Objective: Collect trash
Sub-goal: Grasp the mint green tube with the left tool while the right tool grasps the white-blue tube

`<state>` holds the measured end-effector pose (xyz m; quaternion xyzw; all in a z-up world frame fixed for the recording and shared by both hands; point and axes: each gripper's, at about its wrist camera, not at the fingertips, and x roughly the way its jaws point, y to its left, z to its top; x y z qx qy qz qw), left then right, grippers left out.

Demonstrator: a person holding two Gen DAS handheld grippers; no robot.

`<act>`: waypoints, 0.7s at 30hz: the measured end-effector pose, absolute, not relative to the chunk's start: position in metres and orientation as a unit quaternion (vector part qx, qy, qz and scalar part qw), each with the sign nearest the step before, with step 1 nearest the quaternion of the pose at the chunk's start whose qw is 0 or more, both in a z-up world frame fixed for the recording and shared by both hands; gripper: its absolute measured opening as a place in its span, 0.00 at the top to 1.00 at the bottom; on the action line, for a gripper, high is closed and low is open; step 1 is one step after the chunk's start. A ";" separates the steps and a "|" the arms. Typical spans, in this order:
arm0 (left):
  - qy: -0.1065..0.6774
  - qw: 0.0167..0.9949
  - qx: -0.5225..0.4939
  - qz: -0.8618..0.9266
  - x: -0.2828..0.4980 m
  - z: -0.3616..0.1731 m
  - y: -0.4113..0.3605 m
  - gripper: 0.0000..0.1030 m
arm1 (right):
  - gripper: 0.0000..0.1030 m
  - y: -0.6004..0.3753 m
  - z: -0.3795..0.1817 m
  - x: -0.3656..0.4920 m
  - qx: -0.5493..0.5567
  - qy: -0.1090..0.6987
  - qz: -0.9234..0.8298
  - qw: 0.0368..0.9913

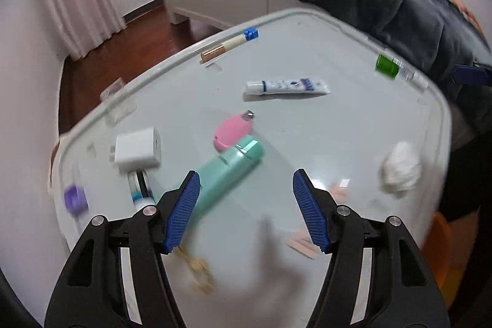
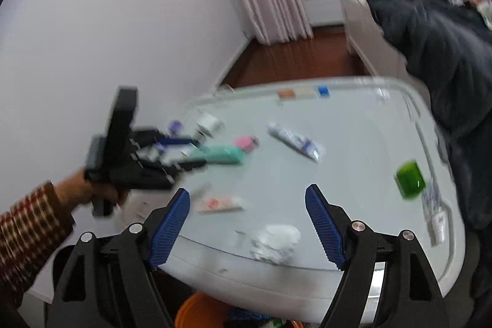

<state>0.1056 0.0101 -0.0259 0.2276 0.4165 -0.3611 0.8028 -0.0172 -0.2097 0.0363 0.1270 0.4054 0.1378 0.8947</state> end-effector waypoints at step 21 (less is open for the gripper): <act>0.508 0.789 0.117 -0.325 0.109 -0.051 0.004 0.74 | 0.26 -0.217 0.037 -0.009 0.125 0.410 0.127 0.895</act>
